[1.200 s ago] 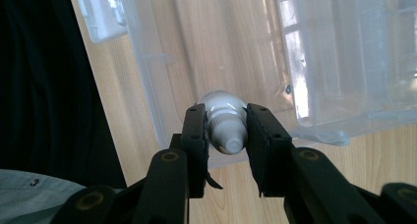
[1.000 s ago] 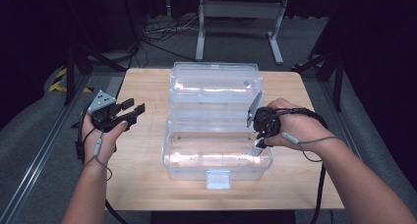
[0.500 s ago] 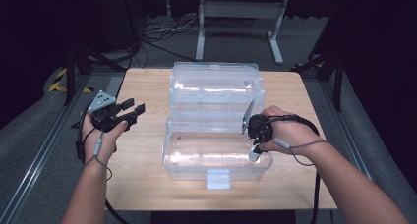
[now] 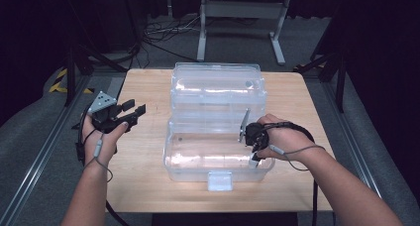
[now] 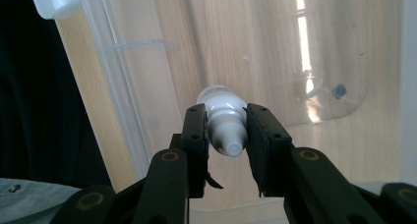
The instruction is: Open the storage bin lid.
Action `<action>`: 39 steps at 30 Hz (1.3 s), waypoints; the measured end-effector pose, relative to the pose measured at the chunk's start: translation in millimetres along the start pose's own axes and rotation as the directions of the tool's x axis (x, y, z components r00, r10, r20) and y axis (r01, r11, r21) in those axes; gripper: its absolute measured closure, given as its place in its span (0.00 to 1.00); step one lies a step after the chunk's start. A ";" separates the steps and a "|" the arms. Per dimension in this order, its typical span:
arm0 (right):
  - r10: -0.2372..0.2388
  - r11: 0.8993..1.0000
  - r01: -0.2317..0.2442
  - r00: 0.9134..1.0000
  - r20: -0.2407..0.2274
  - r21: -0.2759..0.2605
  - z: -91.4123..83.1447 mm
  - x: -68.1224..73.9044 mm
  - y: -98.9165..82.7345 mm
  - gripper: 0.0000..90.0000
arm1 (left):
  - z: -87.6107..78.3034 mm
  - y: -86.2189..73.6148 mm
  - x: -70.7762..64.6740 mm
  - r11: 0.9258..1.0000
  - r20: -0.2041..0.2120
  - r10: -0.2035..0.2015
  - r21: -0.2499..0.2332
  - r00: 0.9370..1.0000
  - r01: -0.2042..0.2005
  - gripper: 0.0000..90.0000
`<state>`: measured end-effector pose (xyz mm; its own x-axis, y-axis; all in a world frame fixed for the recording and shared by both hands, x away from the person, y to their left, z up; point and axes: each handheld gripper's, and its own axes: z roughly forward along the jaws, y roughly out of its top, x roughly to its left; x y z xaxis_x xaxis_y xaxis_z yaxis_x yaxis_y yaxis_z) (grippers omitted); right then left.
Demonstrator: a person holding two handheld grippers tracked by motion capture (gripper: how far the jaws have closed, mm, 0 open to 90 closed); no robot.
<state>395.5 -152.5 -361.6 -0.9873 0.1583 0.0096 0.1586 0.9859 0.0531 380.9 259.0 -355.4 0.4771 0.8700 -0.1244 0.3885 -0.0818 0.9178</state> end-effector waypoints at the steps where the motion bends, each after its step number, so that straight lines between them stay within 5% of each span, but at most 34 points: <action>1: 0.004 1.000 -0.004 1.000 0.000 -0.002 1.8 0.2 -0.2 0.79 | -0.1 0.0 0.0 1.000 0.000 0.000 0.000 1.000 0.000 0.57; 21: 0.008 0.999 -0.007 1.000 -0.029 0.036 26.0 0.1 -4.0 0.79 | 0.1 -0.2 -0.3 1.000 -0.001 0.002 0.000 1.000 -0.002 0.57; 39: 0.012 0.999 -0.011 0.999 -0.038 0.036 27.5 0.8 -5.2 0.78 | 0.4 -0.4 -0.5 1.000 -0.001 0.003 0.002 1.000 -0.003 0.57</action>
<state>393.9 -156.0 -389.4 -0.9846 0.1683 0.0482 0.1693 0.9854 0.0170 380.8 258.4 -355.9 0.4772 0.8704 -0.1212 0.3885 -0.0852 0.9175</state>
